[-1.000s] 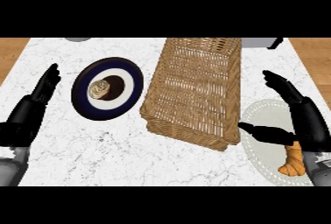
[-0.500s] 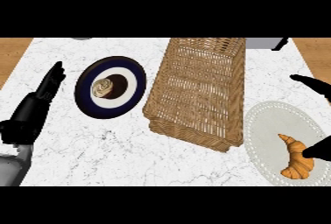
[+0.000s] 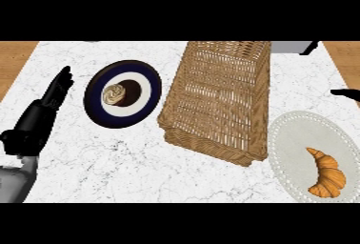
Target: Pick the croissant from the placemat and place it in the basket
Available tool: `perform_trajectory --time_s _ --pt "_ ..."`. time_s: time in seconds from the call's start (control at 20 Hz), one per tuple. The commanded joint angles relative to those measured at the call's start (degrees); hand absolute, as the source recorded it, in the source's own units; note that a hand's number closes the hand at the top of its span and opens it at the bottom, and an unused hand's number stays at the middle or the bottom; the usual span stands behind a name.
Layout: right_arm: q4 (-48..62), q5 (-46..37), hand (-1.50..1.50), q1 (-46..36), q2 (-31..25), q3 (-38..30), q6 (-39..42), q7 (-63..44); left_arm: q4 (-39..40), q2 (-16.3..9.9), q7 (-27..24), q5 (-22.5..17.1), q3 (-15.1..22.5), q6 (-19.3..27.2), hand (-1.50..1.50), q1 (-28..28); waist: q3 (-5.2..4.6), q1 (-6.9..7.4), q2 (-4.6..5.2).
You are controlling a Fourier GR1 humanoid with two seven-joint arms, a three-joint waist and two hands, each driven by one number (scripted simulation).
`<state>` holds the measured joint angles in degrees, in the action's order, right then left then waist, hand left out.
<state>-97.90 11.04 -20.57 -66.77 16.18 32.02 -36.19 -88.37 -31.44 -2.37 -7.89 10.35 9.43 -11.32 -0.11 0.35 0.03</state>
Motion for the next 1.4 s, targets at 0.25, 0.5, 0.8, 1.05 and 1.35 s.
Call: perform_trajectory --time_s 0.25,0.5,0.8,1.05,1.35 --pt "7.2 -11.1 -1.50 2.0 8.9 -0.7 5.7 4.6 5.3 3.3 -2.2 2.9 -2.7 -3.1 0.00 -2.3 0.11 -0.13 0.10" --pt "8.6 -18.4 -1.50 3.6 11.9 0.6 7.7 7.1 -0.8 4.1 3.6 4.0 -2.8 -3.3 0.00 -1.6 0.13 0.01 0.03" --pt "11.4 -23.9 -1.50 5.2 14.1 -0.5 11.2 10.1 4.6 6.2 0.4 6.5 -5.5 -4.0 0.00 -3.7 0.11 -0.47 0.05" --pt "13.8 -30.2 -1.50 11.1 14.8 -3.0 8.6 16.1 -3.7 6.3 2.3 6.3 -6.7 -5.9 0.00 3.5 0.13 -0.32 -0.09" --pt "13.9 -37.4 -1.50 14.9 19.3 -3.3 3.2 20.5 -1.1 10.1 2.1 10.5 -5.8 -5.4 0.00 0.8 0.11 -0.70 -0.09"
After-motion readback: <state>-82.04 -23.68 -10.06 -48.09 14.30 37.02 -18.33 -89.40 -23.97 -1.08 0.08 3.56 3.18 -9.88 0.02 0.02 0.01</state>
